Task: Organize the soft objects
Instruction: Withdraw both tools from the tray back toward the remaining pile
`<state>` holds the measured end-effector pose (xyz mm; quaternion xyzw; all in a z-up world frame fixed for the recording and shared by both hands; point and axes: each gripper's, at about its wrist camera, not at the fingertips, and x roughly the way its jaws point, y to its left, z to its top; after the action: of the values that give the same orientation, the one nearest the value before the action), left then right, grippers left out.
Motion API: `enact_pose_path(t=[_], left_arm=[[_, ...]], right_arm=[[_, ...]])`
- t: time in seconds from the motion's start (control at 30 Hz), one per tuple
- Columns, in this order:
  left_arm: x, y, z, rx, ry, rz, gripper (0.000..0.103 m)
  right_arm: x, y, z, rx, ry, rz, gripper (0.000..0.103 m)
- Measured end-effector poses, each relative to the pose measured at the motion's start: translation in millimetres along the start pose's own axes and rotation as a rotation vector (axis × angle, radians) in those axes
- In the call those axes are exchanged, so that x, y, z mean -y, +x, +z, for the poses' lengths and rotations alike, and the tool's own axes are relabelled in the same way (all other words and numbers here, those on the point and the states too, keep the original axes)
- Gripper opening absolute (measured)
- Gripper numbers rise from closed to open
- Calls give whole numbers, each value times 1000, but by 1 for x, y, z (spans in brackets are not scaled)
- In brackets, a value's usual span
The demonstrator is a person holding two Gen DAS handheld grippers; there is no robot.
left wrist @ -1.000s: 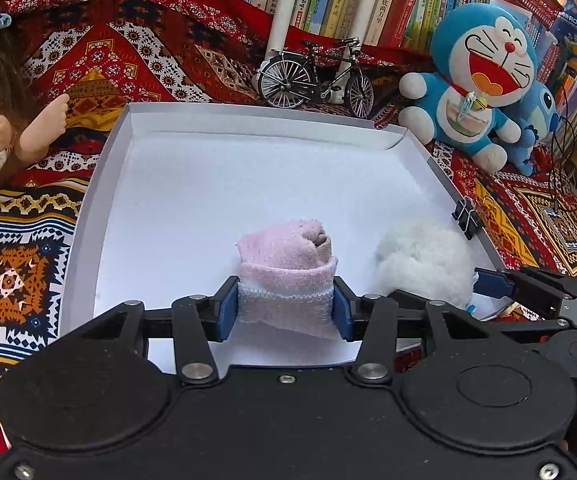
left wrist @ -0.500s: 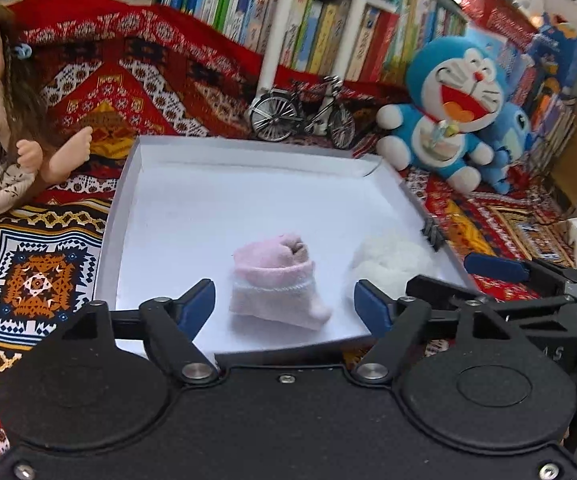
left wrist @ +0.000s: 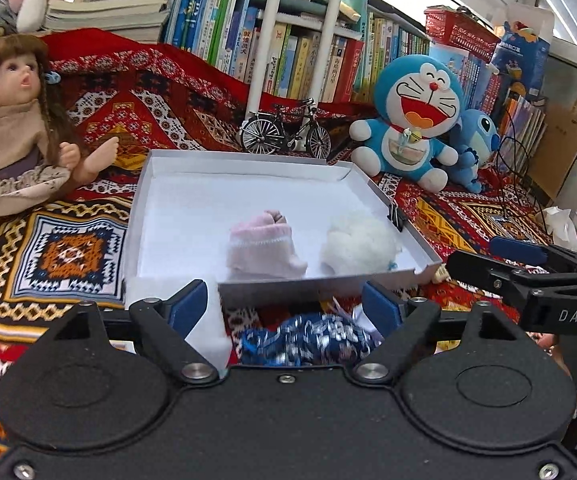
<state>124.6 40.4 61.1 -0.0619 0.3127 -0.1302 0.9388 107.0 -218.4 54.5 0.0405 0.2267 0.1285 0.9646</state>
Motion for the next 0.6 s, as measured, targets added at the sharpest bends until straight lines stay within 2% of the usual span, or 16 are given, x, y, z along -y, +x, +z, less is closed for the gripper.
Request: enact_pose_path(t=[0.43, 0.6], left_arm=[[17, -34, -48, 77, 57, 64, 88], [18, -38, -58, 77, 52, 72, 90]], right_arm=[[-2, -29, -44, 9, -18, -43, 103], [-3, -36, -57, 6, -18, -54, 103]])
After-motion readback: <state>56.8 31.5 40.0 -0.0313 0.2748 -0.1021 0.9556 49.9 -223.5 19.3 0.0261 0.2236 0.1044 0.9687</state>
